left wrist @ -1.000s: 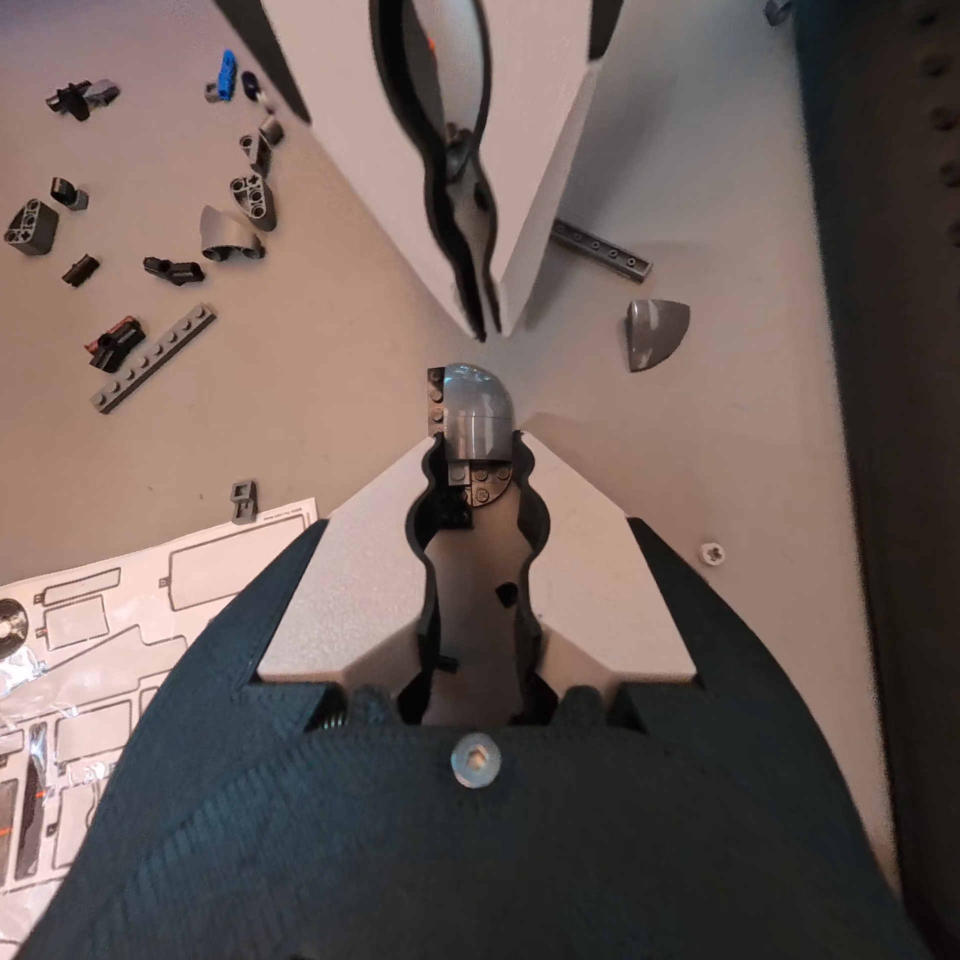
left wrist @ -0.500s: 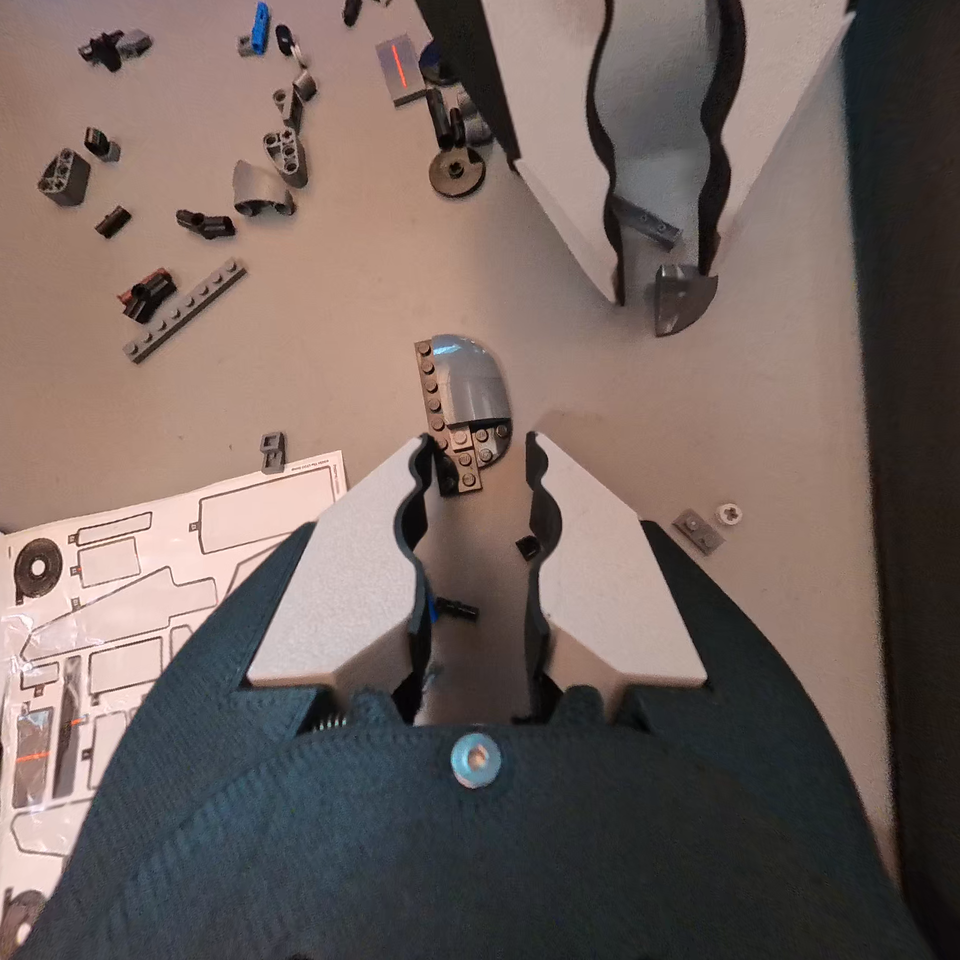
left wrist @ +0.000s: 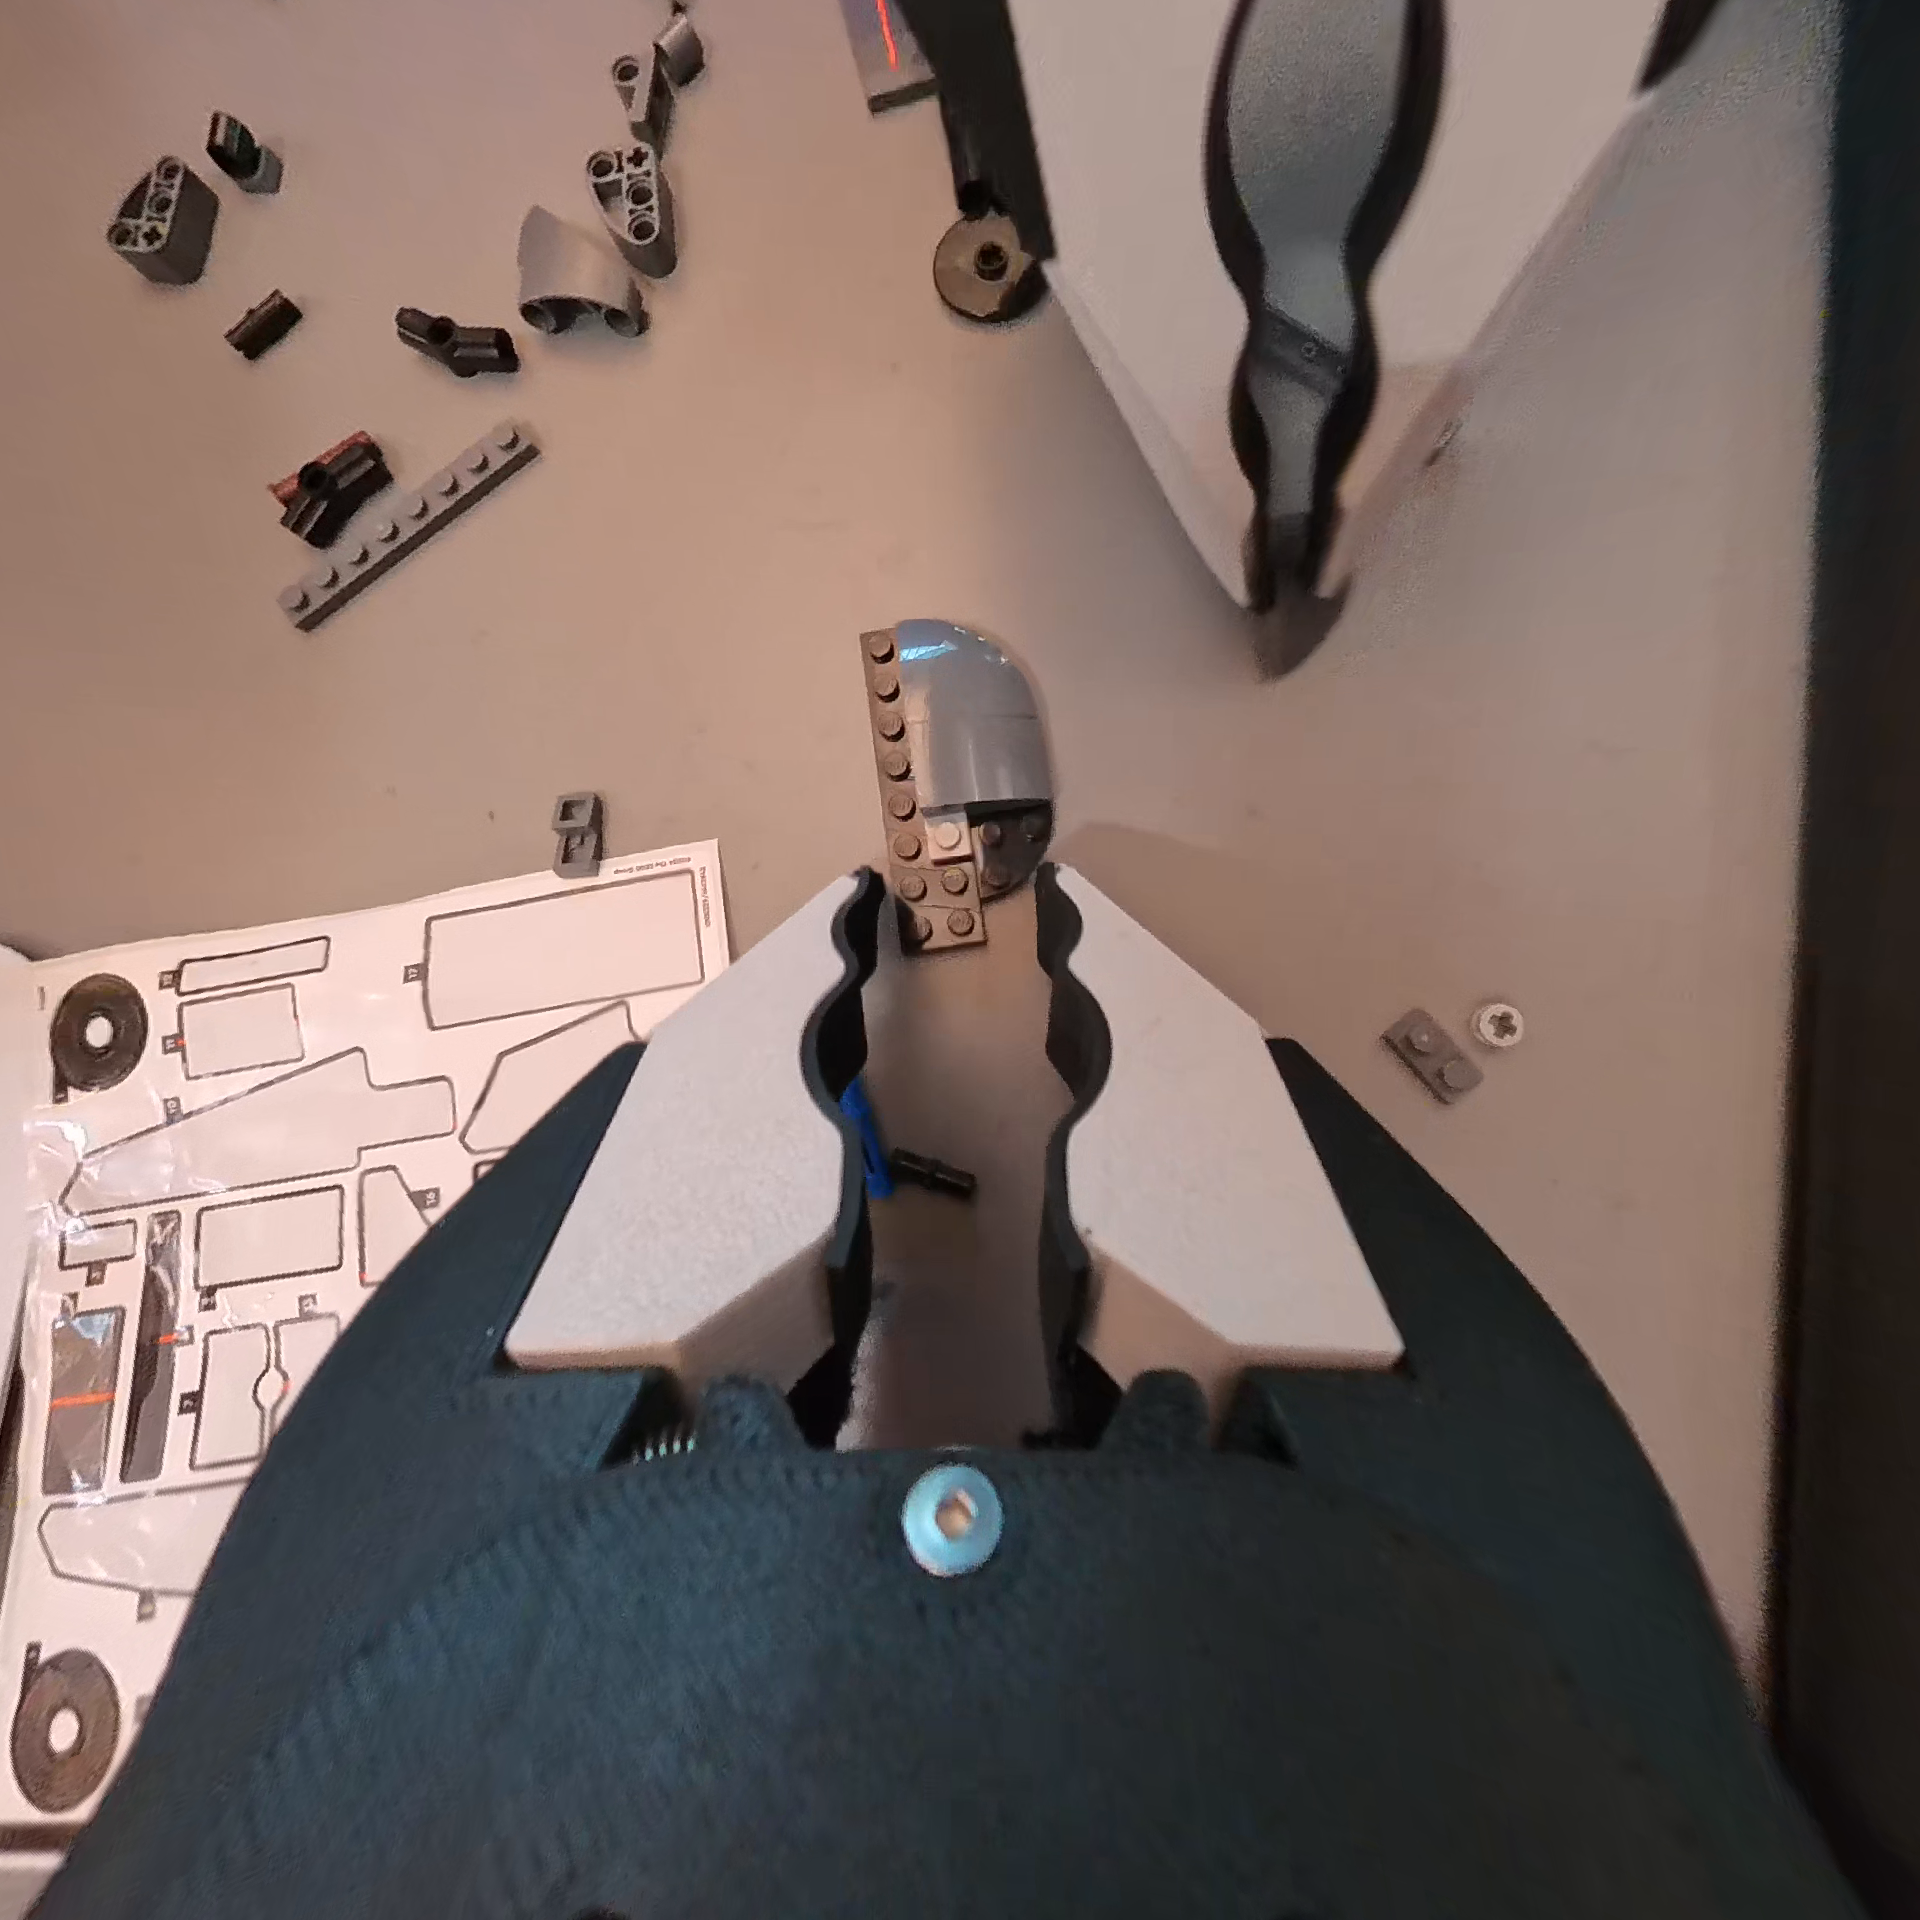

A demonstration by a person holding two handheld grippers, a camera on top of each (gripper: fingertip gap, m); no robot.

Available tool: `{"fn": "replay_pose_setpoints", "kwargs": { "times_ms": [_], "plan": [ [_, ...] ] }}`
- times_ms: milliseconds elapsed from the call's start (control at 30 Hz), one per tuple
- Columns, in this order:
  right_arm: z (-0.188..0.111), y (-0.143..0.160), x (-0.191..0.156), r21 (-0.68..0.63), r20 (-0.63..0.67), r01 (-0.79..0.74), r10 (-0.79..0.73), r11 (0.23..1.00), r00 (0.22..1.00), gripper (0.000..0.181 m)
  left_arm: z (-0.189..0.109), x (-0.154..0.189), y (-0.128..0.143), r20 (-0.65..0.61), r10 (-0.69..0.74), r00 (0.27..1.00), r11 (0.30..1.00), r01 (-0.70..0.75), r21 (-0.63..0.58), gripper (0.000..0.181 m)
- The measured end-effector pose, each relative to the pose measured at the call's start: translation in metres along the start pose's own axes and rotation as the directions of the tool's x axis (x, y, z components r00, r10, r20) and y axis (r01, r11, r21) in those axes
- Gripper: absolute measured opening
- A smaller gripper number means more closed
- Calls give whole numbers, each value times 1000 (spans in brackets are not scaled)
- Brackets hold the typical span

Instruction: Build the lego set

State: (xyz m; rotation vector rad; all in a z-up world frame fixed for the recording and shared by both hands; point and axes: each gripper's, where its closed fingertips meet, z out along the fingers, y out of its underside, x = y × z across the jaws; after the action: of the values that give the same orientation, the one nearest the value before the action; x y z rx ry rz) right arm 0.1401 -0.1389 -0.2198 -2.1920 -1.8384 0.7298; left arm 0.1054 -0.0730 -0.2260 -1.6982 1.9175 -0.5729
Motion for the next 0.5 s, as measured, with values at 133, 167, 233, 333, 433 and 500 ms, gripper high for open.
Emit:
{"fn": "replay_pose_setpoints", "kwargs": {
  "times_ms": [133, 167, 233, 333, 433, 500],
  "plan": [
    [-6, -1, 14, 44, -38, -58, 59, 997, 998, 2, -2, 3, 3, -21, -15, 1000, 1000, 14, -16, 27],
    [-6, 1, 15, 40, -37, -66, 68, 997, 997, 2, -2, 5, 3, -30, -15, 999, 1000, 15, -20, 27],
    [-5, 3, 17, 32, -41, -71, 72, 997, 997, 1, -2, 10, 4, -51, -14, 999, 1000, 13, -23, 27],
    [-8, 3, 13, 41, -30, -67, 68, 997, 997, 11, -3, 16, 3, -83, -9, 997, 1000, 8, -17, 28],
    [-8, 10, 9, 12, -22, -63, 63, 998, 998, 21, -3, 18, 3, -98, -12, 995, 1000, 11, -11, 28],
    [-8, 12, 7, 4, -15, -52, 52, 999, 999, 23, -4, 18, 3, -104, -14, 994, 1000, 13, -9, 27]
  ]
}}
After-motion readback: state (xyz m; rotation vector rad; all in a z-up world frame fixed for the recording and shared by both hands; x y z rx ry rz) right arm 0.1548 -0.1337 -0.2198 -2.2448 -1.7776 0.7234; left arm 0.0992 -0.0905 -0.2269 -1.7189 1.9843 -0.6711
